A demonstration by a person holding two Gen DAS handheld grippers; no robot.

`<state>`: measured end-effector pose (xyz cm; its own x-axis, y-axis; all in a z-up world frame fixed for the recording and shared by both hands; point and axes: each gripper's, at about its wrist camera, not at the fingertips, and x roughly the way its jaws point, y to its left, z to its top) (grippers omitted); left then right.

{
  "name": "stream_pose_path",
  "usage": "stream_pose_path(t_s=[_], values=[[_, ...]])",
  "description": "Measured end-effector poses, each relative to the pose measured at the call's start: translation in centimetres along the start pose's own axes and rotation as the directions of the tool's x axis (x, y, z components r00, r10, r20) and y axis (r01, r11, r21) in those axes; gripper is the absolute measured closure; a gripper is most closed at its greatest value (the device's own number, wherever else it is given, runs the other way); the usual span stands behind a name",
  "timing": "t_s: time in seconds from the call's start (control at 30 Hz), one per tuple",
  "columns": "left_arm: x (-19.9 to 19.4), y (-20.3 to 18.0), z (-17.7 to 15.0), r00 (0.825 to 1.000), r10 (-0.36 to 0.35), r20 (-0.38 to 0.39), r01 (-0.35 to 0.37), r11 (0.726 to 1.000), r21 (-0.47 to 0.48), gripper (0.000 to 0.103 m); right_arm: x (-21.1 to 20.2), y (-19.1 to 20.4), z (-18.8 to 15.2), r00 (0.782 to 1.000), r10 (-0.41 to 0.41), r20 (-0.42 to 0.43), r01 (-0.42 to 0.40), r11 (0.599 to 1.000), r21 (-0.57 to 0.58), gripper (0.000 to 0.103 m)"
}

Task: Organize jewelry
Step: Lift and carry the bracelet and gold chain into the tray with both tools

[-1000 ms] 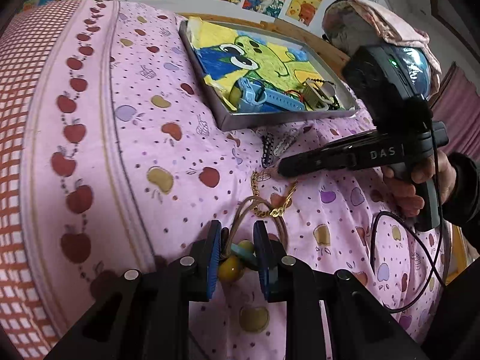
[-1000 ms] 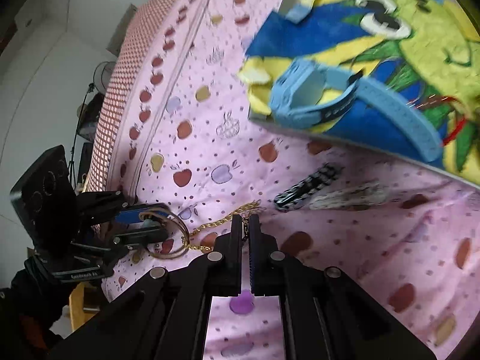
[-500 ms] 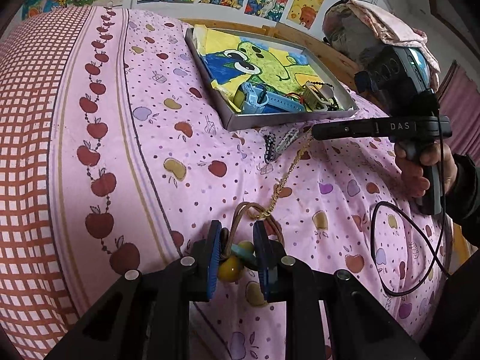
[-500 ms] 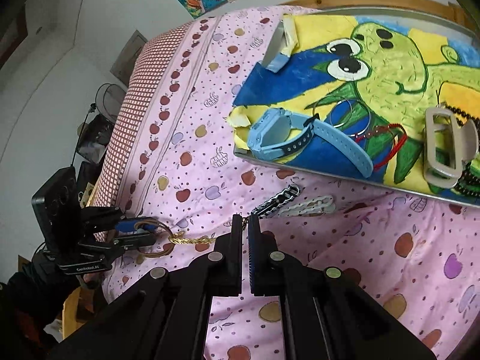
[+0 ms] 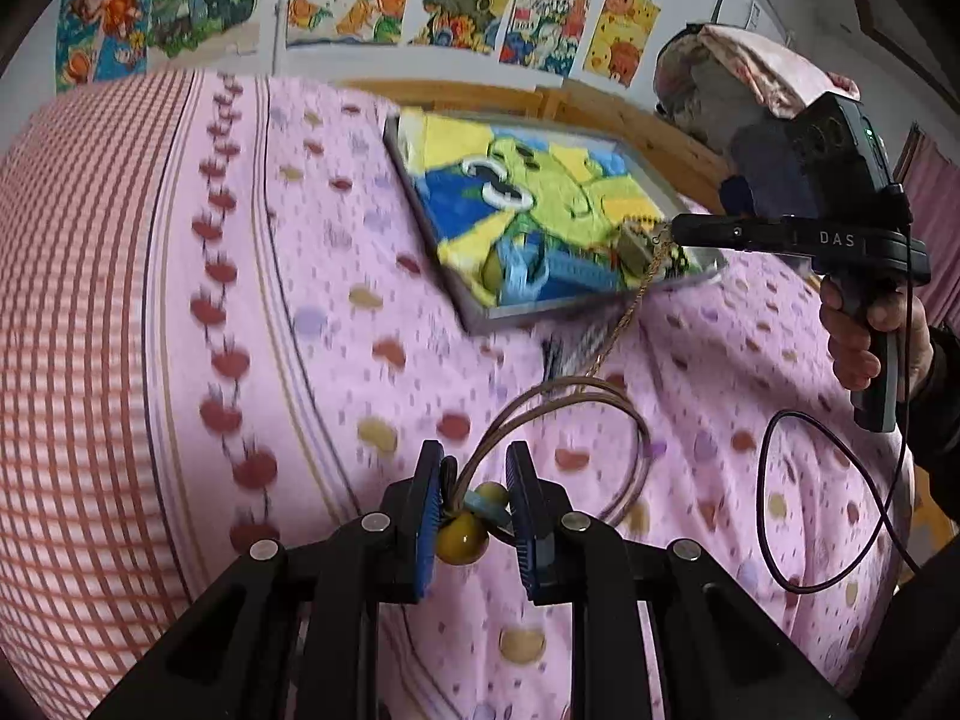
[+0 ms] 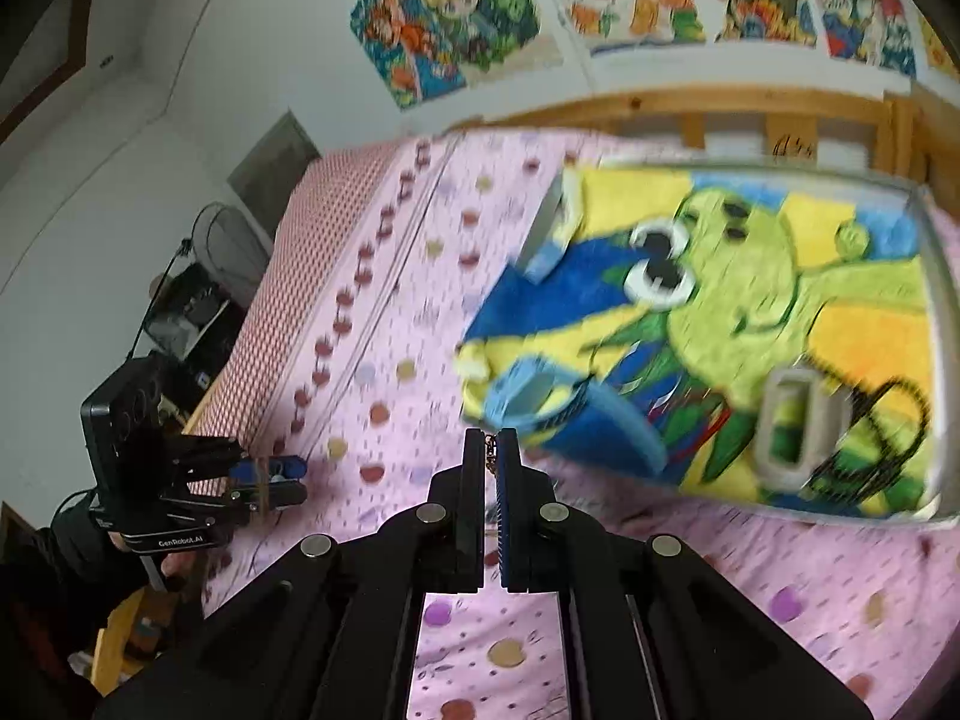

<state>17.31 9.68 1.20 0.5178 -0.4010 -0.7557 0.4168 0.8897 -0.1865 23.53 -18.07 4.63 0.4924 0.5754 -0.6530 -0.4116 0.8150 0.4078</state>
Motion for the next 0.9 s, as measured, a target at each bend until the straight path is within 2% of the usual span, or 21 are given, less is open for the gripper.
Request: stream_pose_path(t_s=[0.27,0.47,0.63,0.77,0.9], values=[[2.1,-1.6,6.2,0.998,-0.015,0.059,0.015,1.0,-0.007,0.083,-3.7,-1.0,4.2,0.988,-0.08,0.131,0.082,0.996,-0.015,0.1],[6.2,-3.2,11.7,0.997,-0.01,0.083,0.013,1.0,-0.027,0.083,-4.2,-2.4,6.9,0.974,-0.151,0.171,0.154,0.988,-0.006,0.1],[11.0,-3.8,14.9,0.998,0.005,0.059,0.0,0.998,-0.069,0.083,-3.5,-4.6,8.5,0.965,-0.195,0.176,0.191,0.981,0.042,0.1],[14.5,-4.2,15.6,1.0,0.026,0.018,-0.024,0.996,-0.087,0.083,-2.2,-6.6,8.1,0.965,-0.21,0.158,0.199,0.976,0.086,0.1],[17.1,-4.4,15.6,0.998,0.057,-0.031,-0.059,0.995,-0.085,0.083,-0.5,-8.4,7.1,0.966,-0.241,0.097,0.23,0.967,0.113,0.099]])
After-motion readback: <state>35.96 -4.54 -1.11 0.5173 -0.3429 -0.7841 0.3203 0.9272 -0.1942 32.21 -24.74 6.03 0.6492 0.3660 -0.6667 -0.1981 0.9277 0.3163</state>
